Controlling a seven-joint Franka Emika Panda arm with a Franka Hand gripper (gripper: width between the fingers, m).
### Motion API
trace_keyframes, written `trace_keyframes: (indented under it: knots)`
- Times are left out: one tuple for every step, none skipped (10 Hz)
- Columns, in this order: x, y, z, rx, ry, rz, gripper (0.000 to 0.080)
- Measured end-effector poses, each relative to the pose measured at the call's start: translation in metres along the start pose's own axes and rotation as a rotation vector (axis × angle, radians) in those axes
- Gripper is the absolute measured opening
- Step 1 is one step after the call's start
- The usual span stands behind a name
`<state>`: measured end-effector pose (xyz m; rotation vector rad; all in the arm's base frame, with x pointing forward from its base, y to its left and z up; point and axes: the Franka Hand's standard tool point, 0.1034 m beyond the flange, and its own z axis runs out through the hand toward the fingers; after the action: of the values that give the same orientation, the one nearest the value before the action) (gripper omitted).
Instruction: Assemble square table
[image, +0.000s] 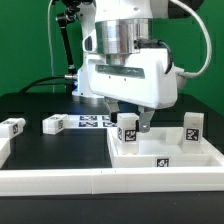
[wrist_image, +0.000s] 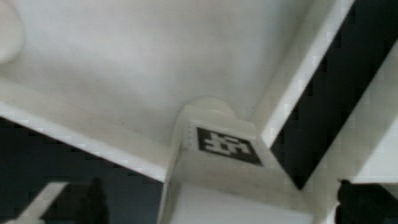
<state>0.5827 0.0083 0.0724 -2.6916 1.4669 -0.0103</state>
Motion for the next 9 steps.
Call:
trace_keyframes:
  knots:
    - [0.0001,0.0003,0.0002,-0.001,0.003,-0.072,0.0648]
    - [-0.0005,0.001,0.0013,-0.005,0.011,-0.218,0.0649]
    - [-0.0011,-0.0005,0.0013,-0.004,0.018,-0.321,0.0649]
    - [-0.0003,-0.0008,0.0011,-0.003,0.022,-0.418,0.0649]
    - [0.0011,-0.0008,0.0009,-0.001,0.029,-0.542,0.0649]
    - [0.0016,-0.0009,0.0008,-0.002,0.031,-0.638,0.0649]
    - [0.0017,-0.0011,0.0005,-0.004,0.032,-0.718,0.0649]
    - [0.0022,-0.002,-0.0004,-0.007,0.035,-0.781,0.0649]
    - [0.0019,-0.0029,-0.0015,-0.007,0.037,-0.818,0.0649]
